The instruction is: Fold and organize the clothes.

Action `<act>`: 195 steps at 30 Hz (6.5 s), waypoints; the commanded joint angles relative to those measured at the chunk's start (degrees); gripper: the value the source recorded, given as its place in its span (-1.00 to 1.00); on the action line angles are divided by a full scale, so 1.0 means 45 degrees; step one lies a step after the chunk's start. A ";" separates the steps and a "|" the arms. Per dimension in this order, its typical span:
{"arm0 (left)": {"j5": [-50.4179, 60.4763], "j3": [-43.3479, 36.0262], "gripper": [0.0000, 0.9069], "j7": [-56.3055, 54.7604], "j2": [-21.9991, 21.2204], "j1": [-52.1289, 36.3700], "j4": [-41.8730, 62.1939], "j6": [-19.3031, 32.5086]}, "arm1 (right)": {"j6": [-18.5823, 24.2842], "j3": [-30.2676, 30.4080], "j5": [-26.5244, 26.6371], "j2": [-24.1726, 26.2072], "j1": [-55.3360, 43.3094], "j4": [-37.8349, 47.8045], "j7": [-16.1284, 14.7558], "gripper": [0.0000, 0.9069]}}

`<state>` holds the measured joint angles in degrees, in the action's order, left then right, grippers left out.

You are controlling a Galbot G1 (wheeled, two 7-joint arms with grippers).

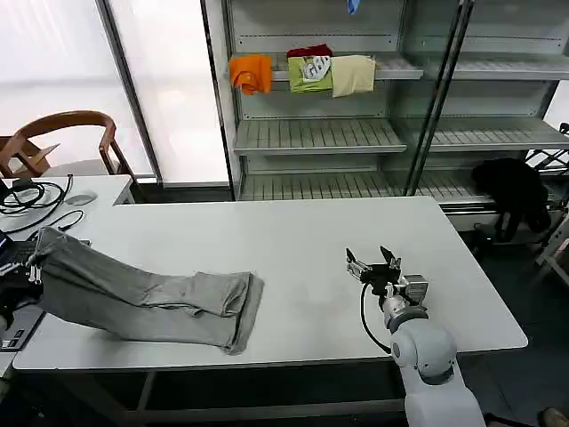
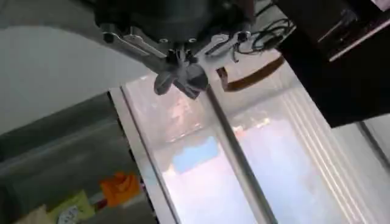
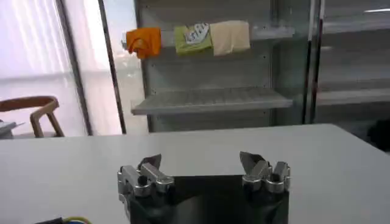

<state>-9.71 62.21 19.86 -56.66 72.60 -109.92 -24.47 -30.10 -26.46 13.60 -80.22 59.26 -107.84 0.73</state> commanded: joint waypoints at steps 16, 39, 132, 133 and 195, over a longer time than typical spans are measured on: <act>0.3711 -0.9693 -1.00 -0.1624 -0.5819 0.0379 -0.2735 -0.1909 | 0.0558 -0.0470 -0.0394 0.0710 0.1037 -0.0376 -0.0650 1.00; 0.2269 -1.0502 1.00 -0.4632 -0.7252 -0.0054 -0.0475 -0.0429 | 0.0799 -0.0149 -0.1027 0.0335 0.0958 -0.0351 -0.0787 1.00; 0.1490 0.0152 -0.96 0.1361 0.2906 -0.0835 -0.0073 -0.0567 | 0.1165 0.0560 -0.1178 -0.0305 0.0662 0.0901 -0.0608 1.00; 0.1654 -0.0263 -0.96 0.1330 0.2643 -0.0901 -0.0195 -0.0656 | 0.1194 0.0533 -0.1179 -0.0270 0.0720 0.0903 -0.0607 1.00; -0.1022 -0.8502 1.00 -0.5590 -0.5103 -0.5017 0.1300 0.0086 | -0.0688 0.2015 0.4301 -0.2501 -0.0215 0.1761 -0.0363 1.00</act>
<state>-9.75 16.87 -5.08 -88.17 48.17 -97.52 -23.83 -29.91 -22.16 23.45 -86.09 60.95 -105.45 -2.99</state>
